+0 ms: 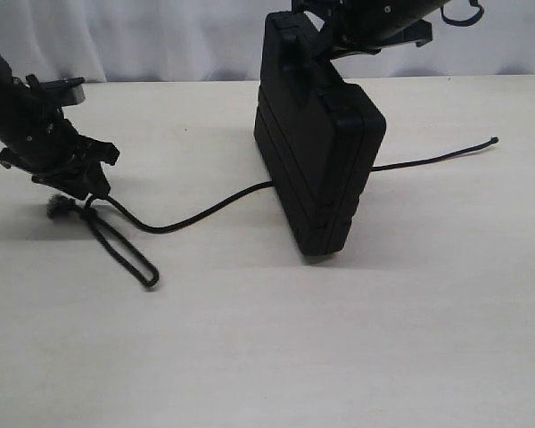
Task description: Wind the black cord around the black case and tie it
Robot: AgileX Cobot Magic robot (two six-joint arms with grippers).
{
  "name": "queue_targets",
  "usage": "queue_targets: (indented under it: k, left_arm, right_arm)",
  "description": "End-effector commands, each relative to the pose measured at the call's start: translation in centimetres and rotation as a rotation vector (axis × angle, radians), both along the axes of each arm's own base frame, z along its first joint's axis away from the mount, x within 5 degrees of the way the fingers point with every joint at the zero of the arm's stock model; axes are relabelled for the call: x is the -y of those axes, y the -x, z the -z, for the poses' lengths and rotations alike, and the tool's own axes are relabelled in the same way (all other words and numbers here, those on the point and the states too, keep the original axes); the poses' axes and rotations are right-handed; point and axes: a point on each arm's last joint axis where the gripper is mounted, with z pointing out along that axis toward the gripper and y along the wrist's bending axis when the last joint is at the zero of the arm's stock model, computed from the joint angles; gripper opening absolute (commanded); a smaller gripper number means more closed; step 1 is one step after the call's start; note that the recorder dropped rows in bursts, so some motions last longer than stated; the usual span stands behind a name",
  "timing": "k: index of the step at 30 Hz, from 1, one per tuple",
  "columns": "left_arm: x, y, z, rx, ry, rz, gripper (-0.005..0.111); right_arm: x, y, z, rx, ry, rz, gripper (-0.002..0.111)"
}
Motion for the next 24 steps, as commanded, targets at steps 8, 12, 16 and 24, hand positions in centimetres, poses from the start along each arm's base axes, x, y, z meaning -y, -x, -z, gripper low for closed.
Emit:
queue_targets:
  k: [8, 12, 16, 24]
  left_arm:
    - [-0.1, 1.2, -1.7, 0.015, -0.028, 0.315, 0.050]
    - [0.1, 1.5, -4.1, 0.136, -0.052, 0.485, 0.050]
    - [1.0, 2.9, -6.2, 0.228, -0.089, 0.919, 0.048]
    - [3.2, 3.9, -3.9, 0.254, -0.365, 1.524, 0.043]
  right_arm:
    - [0.5, -0.1, 1.7, -0.051, 0.067, -0.022, 0.004]
    - [0.5, -0.1, 1.7, -0.051, 0.067, -0.022, 0.004]
    - [0.5, -0.1, 1.7, -0.051, 0.067, -0.022, 0.004]
    - [0.5, -0.1, 1.7, -0.051, 0.067, -0.022, 0.004]
